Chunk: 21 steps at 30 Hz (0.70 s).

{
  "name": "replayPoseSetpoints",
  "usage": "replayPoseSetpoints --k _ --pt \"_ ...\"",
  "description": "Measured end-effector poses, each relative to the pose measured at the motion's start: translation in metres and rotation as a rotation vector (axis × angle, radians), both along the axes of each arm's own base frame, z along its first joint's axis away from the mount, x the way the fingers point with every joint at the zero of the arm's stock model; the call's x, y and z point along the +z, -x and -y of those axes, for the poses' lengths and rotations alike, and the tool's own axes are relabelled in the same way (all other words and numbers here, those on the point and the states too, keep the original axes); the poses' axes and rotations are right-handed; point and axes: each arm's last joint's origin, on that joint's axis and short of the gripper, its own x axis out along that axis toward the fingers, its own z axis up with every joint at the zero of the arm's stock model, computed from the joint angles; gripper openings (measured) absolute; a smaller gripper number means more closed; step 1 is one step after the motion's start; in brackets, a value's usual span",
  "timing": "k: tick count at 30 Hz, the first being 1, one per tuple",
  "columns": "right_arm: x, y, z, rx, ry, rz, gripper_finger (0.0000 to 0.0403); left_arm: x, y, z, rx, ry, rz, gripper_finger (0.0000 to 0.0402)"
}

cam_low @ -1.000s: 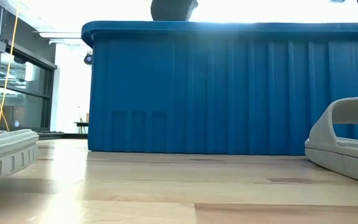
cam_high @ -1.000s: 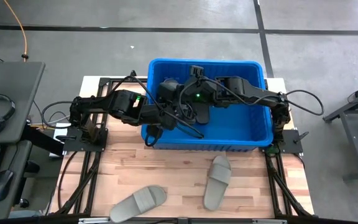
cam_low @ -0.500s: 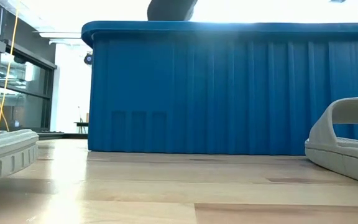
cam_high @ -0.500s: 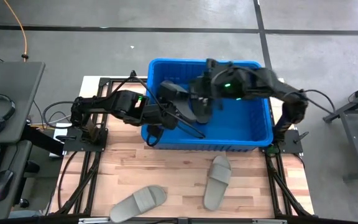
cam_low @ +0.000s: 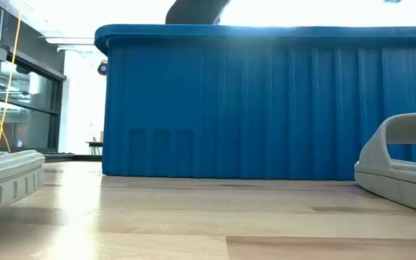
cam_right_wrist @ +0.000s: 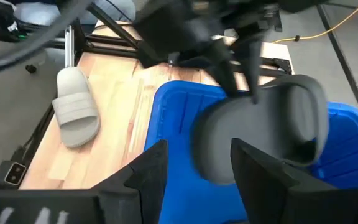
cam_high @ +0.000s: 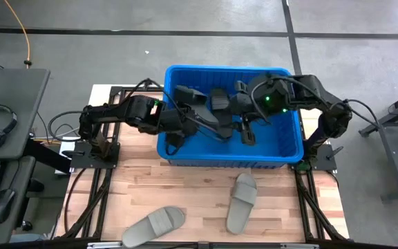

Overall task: Pick and place slides into bin
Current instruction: Put the black slides on top of the black slides into the blue bin

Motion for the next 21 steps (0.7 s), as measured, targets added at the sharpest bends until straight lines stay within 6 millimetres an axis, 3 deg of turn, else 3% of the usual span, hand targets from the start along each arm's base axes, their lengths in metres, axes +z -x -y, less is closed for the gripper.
replayPoseSetpoints --k 10,21 --pt "-0.002 -0.002 -0.003 -0.057 0.114 -0.011 0.0172 0.016 0.01 -0.01 0.019 0.054 0.118 0.0057" --pt "0.005 0.002 0.008 -0.067 0.143 0.045 0.0184 0.053 0.048 -0.009 0.047 0.123 0.357 0.0057"
